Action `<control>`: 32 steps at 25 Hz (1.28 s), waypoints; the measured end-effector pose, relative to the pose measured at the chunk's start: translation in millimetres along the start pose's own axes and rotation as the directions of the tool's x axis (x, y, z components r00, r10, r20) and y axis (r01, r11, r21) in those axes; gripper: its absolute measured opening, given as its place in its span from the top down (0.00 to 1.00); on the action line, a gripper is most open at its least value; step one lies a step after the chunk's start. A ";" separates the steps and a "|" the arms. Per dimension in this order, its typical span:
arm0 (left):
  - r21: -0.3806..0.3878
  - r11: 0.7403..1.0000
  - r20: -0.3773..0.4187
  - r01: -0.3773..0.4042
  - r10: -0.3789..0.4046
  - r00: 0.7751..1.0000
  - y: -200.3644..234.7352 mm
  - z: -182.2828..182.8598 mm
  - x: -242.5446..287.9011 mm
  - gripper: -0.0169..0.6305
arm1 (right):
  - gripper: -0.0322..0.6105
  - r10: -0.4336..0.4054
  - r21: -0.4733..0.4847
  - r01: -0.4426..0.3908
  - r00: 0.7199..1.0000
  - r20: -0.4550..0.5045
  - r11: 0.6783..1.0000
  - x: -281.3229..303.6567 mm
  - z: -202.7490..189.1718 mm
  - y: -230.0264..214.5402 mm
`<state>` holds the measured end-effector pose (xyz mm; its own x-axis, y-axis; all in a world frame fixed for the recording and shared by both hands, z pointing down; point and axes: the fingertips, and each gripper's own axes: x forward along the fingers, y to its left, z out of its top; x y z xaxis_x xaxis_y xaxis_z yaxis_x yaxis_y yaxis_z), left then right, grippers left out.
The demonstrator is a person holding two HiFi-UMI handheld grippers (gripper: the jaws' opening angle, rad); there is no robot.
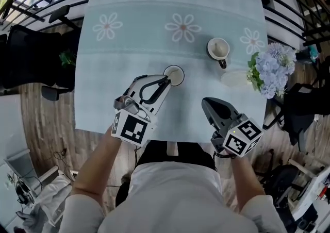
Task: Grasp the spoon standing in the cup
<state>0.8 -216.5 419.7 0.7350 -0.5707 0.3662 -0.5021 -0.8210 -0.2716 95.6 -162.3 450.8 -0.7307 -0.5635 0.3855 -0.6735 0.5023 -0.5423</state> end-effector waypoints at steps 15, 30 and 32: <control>-0.062 0.996 0.118 -0.064 0.071 0.990 23.2 55.1 -36.8 0.89 | 0.92 -0.010 -0.074 0.014 0.998 0.057 0.997 -10.1 33.7 26.8; -0.332 0.940 0.161 -0.074 0.134 0.978 30.2 53.5 -68.1 0.89 | 0.92 -0.006 -0.139 0.021 0.994 0.111 0.990 -20.5 58.1 48.3; -0.349 0.934 0.171 -0.072 0.139 0.975 30.0 54.8 -71.6 0.89 | 0.92 -0.007 -0.145 0.024 0.993 0.116 0.989 -21.9 59.3 51.1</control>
<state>-42.0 -199.4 336.5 0.7248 -0.6683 0.1674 -0.6813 -0.7314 0.0300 83.8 -163.2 370.4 -0.7080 -0.6394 0.2998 -0.6999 0.5786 -0.4187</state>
